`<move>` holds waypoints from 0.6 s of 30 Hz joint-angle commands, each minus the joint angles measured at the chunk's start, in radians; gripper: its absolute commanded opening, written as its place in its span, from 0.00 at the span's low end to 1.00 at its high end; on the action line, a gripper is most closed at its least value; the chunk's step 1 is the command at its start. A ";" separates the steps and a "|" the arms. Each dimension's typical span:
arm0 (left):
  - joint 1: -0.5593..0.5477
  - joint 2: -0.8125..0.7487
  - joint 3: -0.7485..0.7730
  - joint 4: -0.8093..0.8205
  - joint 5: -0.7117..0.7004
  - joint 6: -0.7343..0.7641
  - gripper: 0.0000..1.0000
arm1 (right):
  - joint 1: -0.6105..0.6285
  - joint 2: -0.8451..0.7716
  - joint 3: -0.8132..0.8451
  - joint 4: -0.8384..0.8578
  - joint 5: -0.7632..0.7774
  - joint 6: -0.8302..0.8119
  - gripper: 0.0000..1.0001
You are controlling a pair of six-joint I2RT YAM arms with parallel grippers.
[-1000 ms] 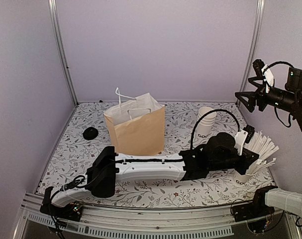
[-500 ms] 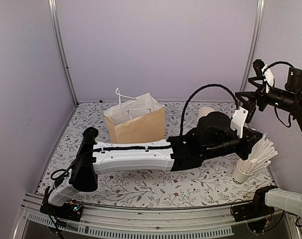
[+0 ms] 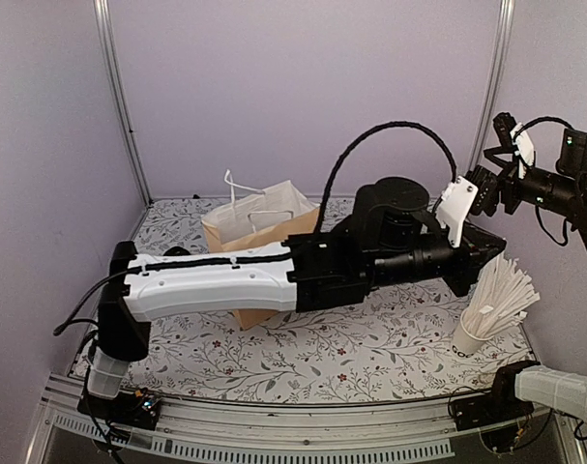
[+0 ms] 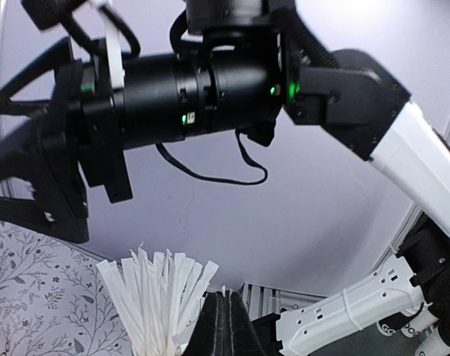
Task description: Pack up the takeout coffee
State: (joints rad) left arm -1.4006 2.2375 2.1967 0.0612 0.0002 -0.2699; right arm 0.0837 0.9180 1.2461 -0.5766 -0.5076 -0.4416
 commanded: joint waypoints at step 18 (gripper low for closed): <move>0.059 -0.700 -0.278 -0.437 -0.366 0.197 0.00 | -0.007 0.086 0.014 -0.028 -0.320 -0.046 0.99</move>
State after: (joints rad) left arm -1.3731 1.5944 1.9232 -0.2283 -0.2417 -0.1116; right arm 0.0826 0.9852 1.2686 -0.5884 -0.7223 -0.4728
